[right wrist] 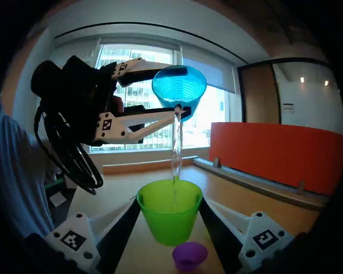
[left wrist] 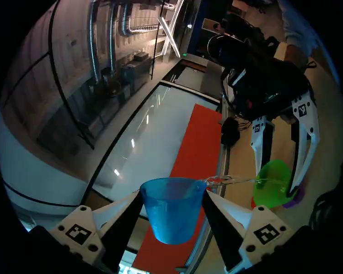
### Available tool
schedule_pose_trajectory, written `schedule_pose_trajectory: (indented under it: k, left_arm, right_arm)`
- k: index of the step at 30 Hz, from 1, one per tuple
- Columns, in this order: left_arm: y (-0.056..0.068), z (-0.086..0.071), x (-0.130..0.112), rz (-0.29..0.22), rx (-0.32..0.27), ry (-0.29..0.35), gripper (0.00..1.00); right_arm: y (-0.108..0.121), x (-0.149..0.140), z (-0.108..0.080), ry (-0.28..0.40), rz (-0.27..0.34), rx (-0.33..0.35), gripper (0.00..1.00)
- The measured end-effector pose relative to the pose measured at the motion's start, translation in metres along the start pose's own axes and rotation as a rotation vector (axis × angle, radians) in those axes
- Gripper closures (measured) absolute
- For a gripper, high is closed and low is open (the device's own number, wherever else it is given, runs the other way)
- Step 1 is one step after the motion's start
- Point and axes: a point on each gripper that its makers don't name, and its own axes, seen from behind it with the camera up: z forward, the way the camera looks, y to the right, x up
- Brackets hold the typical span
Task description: Pour water
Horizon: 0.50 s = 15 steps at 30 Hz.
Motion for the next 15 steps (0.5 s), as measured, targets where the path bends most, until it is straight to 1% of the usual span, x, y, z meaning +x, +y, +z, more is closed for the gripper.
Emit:
schedule_pose_trajectory:
  k: [15]
  left_arm:
    - [-0.0073,-0.0009,0.0061,0.077,0.007,0.005,0.13]
  right_arm:
    - [0.0010,0.0040,-0.0015,0.007,-0.001,-0.002,0.09]
